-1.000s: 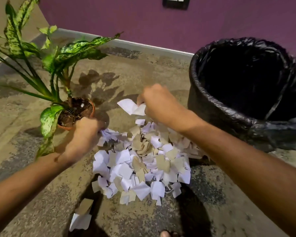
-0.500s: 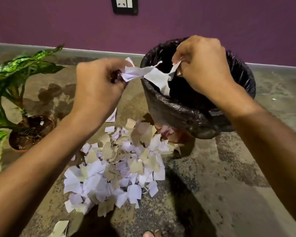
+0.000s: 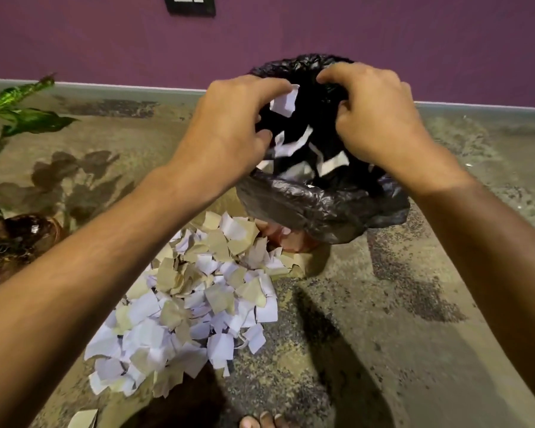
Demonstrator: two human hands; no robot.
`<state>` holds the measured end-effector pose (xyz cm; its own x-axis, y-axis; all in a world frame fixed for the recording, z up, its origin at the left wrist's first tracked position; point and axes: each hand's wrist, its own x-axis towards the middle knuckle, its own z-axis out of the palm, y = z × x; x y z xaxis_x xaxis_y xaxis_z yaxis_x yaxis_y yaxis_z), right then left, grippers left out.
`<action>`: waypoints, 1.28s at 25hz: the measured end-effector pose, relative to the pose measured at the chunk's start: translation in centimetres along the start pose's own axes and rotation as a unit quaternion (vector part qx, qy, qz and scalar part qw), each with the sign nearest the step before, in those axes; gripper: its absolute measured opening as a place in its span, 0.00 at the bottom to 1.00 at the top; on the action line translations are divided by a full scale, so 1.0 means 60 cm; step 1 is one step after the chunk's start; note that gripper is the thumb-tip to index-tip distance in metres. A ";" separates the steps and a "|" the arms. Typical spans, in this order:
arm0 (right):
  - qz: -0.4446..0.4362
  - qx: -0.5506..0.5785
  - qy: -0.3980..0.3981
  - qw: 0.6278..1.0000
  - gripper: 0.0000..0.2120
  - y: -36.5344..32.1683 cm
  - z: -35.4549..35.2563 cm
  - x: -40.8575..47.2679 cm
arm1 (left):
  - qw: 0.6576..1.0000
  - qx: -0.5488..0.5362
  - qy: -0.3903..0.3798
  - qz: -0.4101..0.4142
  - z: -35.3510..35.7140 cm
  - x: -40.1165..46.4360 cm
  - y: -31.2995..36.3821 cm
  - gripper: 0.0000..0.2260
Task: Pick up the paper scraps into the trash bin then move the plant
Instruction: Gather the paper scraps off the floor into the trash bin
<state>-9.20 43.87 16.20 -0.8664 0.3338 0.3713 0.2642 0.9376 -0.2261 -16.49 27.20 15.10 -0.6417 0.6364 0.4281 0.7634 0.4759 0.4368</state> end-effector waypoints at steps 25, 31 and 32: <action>0.219 0.124 -0.380 0.890 0.34 -0.113 0.324 -0.635 | 0.890 0.054 -0.306 -0.333 0.077 -0.370 -0.207 0.43; 0.080 0.011 -0.287 0.954 0.25 -0.130 0.313 -0.635 | 0.875 0.040 -0.334 -0.349 0.088 -0.382 -0.224 0.44; 0.084 0.031 -0.324 0.942 0.26 -0.137 0.317 -0.643 | 0.875 0.037 -0.331 -0.351 0.089 -0.384 -0.227 0.44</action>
<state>13.98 21.44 -13.40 -0.8966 0.3277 -0.2978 0.4124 0.8629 -0.2921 -11.72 9.30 -4.96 -0.7891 0.3727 -0.4882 0.2171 0.9128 0.3459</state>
